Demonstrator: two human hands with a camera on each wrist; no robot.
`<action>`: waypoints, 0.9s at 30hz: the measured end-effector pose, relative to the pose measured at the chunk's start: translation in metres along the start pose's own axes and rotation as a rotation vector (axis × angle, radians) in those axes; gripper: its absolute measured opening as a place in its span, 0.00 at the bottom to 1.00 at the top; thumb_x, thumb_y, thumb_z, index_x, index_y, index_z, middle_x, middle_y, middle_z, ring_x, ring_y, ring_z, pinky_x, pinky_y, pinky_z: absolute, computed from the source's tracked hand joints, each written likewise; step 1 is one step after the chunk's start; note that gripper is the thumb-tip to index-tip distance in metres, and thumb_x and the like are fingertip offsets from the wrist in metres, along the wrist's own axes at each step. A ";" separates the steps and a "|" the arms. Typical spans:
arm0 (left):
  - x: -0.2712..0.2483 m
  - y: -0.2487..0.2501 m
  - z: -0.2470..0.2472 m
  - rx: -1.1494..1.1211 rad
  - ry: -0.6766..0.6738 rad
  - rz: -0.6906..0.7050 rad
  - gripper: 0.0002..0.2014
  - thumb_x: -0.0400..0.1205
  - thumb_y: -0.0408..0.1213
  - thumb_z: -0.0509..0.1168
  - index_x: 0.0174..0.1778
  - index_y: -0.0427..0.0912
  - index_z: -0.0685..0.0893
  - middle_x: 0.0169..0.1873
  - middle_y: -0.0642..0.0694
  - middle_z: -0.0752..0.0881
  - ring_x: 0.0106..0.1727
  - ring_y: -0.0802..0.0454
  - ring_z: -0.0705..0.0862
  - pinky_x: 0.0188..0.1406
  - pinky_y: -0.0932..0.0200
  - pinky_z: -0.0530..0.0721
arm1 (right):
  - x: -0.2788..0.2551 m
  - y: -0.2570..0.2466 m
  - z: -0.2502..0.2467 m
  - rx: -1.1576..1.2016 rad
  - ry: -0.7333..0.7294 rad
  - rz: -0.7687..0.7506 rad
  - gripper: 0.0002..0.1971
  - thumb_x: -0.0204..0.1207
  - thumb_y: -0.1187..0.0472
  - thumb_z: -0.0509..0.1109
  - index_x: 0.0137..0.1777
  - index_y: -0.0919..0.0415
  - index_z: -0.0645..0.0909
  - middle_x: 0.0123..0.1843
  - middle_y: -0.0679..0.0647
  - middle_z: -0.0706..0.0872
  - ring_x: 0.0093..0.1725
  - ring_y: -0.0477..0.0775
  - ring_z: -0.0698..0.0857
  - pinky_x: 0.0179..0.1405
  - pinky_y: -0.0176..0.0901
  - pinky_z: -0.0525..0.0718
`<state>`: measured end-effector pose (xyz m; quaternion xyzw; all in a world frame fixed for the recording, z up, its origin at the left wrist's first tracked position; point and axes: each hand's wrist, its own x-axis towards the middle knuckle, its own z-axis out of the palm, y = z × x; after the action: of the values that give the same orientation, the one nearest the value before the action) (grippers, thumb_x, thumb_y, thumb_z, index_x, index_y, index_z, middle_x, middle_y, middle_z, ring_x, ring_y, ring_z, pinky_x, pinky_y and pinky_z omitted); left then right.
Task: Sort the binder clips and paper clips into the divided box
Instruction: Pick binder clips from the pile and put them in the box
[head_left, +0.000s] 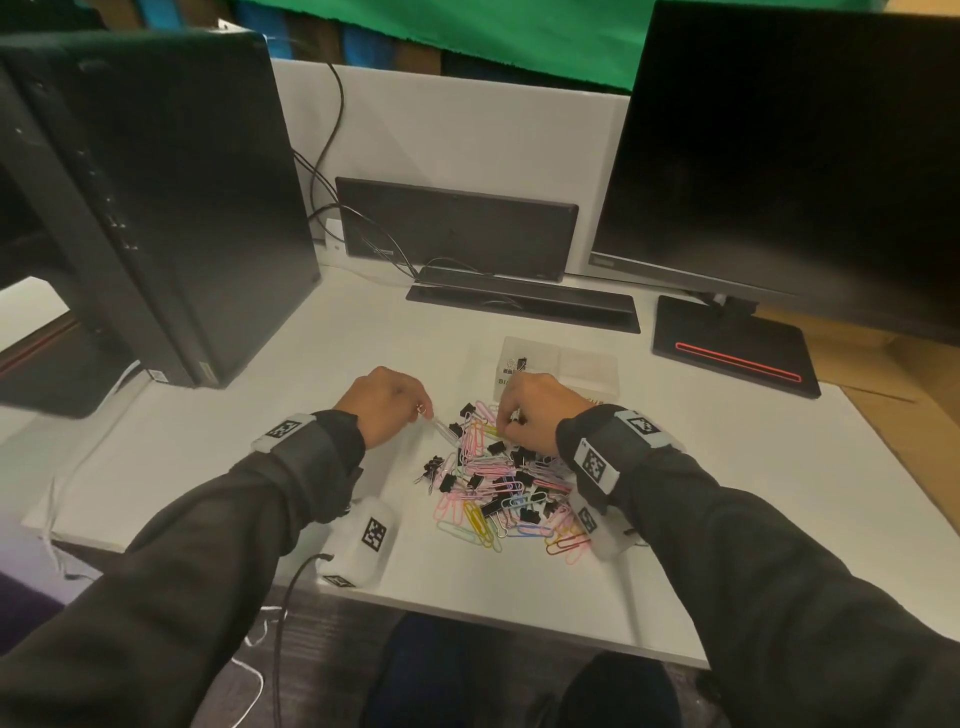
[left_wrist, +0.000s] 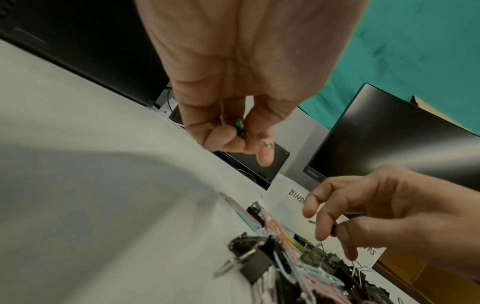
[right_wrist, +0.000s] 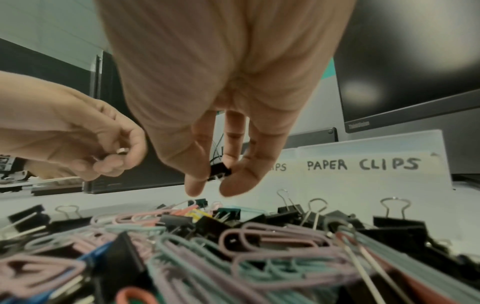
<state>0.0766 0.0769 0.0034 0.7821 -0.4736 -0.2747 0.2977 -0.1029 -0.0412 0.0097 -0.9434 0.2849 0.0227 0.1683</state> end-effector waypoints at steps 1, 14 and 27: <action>-0.002 0.001 0.000 -0.022 -0.011 -0.026 0.15 0.79 0.28 0.55 0.30 0.42 0.82 0.28 0.48 0.78 0.32 0.50 0.74 0.35 0.60 0.72 | 0.000 -0.002 0.001 -0.012 -0.018 -0.009 0.09 0.77 0.65 0.68 0.46 0.60 0.91 0.56 0.54 0.84 0.50 0.52 0.83 0.45 0.39 0.78; -0.020 -0.004 0.019 0.544 -0.310 0.137 0.17 0.73 0.46 0.73 0.56 0.48 0.79 0.37 0.46 0.82 0.37 0.48 0.78 0.35 0.59 0.73 | 0.013 -0.026 0.013 -0.169 -0.085 0.032 0.07 0.72 0.69 0.68 0.43 0.62 0.89 0.49 0.60 0.88 0.49 0.62 0.88 0.44 0.45 0.85; -0.020 -0.007 0.016 0.550 -0.245 0.205 0.08 0.80 0.34 0.63 0.46 0.48 0.87 0.37 0.50 0.82 0.40 0.51 0.80 0.41 0.65 0.72 | -0.002 0.012 -0.014 0.305 0.180 0.164 0.02 0.69 0.60 0.78 0.42 0.55 0.91 0.59 0.52 0.87 0.49 0.52 0.84 0.55 0.47 0.84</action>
<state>0.0612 0.0942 -0.0096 0.7427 -0.6387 -0.1969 0.0419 -0.1113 -0.0538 0.0192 -0.8787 0.3749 -0.0916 0.2809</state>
